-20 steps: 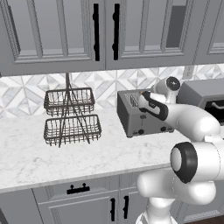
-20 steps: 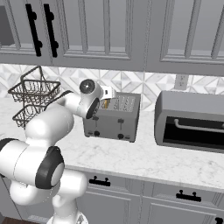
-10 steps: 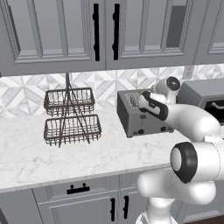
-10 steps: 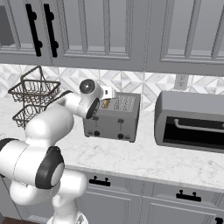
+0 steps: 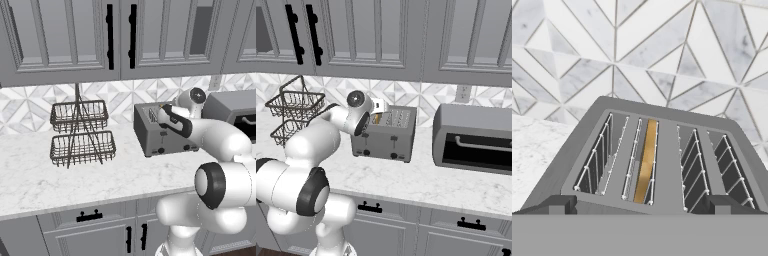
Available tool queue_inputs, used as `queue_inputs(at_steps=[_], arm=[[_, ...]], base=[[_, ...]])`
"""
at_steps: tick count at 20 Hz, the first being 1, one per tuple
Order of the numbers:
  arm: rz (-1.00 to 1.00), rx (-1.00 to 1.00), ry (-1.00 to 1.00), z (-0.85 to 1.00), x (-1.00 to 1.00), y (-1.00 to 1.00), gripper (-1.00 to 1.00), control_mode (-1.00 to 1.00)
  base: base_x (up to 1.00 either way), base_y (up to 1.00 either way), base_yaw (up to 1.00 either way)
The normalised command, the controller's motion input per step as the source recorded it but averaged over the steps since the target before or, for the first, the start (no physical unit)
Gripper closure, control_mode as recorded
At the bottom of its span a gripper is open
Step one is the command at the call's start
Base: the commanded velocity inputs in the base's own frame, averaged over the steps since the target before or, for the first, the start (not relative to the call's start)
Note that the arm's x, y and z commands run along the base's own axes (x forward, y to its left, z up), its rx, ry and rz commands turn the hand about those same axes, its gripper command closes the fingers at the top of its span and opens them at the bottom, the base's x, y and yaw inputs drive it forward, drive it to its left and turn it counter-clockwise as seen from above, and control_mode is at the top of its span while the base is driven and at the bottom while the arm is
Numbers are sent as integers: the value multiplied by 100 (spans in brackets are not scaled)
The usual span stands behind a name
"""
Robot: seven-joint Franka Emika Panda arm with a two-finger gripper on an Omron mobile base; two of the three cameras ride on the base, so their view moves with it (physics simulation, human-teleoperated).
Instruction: Start the toaster. Once the lever pops up, take the bread to the plate on the dining counter.
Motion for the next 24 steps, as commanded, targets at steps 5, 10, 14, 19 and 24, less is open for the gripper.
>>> queue_inputs(at_steps=[5, 10, 14, 19, 24], arm=[[0, 0, 0, 0, 0, 0, -100, -100], [0, 0, 0, 0, 0, 0, -100, -100], [0, 0, 2, -8, 0, -2, -100, -100], [0, -1, 19, -42, 1, -2, -100, -100], [-3, -1, 19, -26, 16, 0, -100, -100]], base=[[0, 0, 0], [0, 0, 0], [0, 0, 0], [0, 0, 0], [0, 0, 0]])
